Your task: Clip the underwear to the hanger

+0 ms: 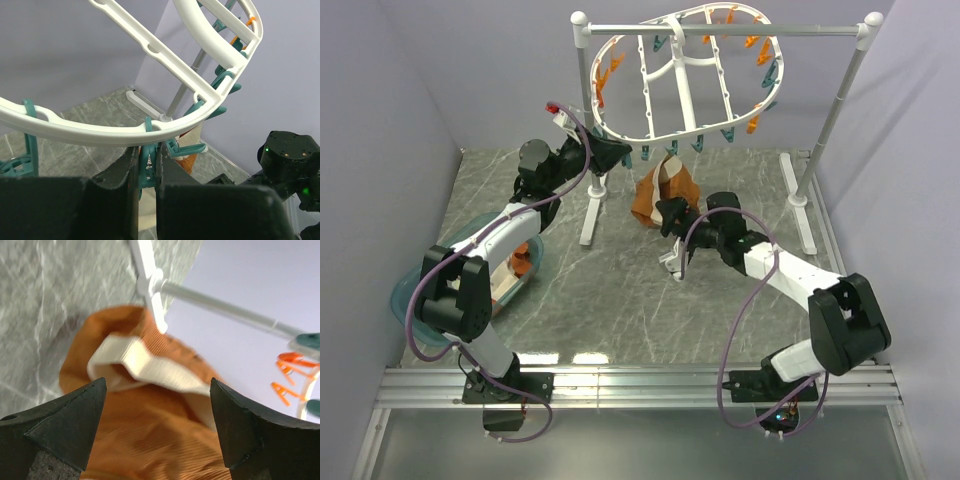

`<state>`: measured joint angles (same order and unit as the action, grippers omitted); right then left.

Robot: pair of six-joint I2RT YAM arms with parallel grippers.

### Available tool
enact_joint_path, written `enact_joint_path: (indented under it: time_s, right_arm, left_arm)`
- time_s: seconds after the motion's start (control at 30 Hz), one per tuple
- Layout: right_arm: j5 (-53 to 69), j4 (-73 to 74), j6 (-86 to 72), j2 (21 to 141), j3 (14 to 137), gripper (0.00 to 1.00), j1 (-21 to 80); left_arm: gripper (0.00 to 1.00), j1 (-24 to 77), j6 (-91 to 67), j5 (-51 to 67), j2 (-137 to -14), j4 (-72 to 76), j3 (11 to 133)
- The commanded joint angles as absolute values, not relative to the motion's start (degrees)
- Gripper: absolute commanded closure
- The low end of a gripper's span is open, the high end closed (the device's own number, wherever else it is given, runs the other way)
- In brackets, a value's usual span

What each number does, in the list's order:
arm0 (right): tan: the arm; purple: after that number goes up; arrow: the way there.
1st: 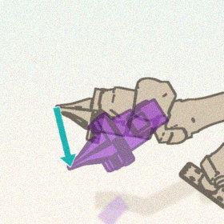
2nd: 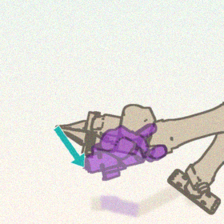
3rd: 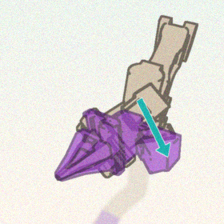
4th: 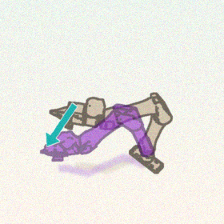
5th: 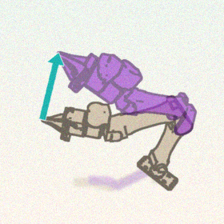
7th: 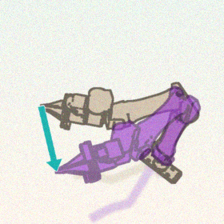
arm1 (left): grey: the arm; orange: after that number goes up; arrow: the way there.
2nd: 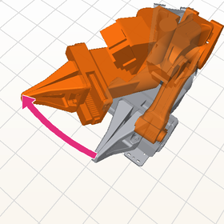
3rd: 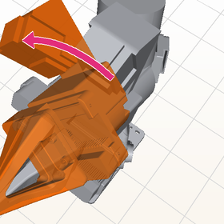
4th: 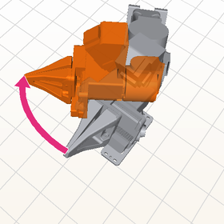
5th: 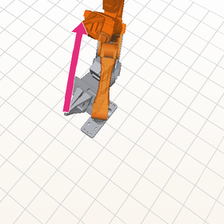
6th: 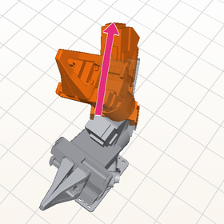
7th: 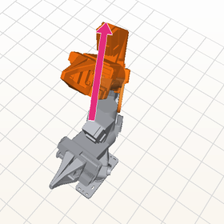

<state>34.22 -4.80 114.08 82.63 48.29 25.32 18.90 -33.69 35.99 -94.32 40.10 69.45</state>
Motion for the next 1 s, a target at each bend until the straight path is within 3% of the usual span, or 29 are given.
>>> enact_joint_path:
  time_s: [0.0,0.37,0.97]
  right_arm:
    - [38.8,-4.9,137.3,78.4,47.6,0.09,26.5]
    - [36.8,-1.6,139.5,81.9,53.1,0.20,27.2]
    - [36.6,13.8,147.7,84.8,59.8,0.20,24.4]
  left_arm:
    - [1.00,19.2,-33.8,38.7,-92.1,44.0,69.8]
    - [1.00,19.2,-34.5,39.0,-91.8,44.5,69.3]
    - [1.00,18.8,-34.8,39.6,-91.4,45.4,67.7]
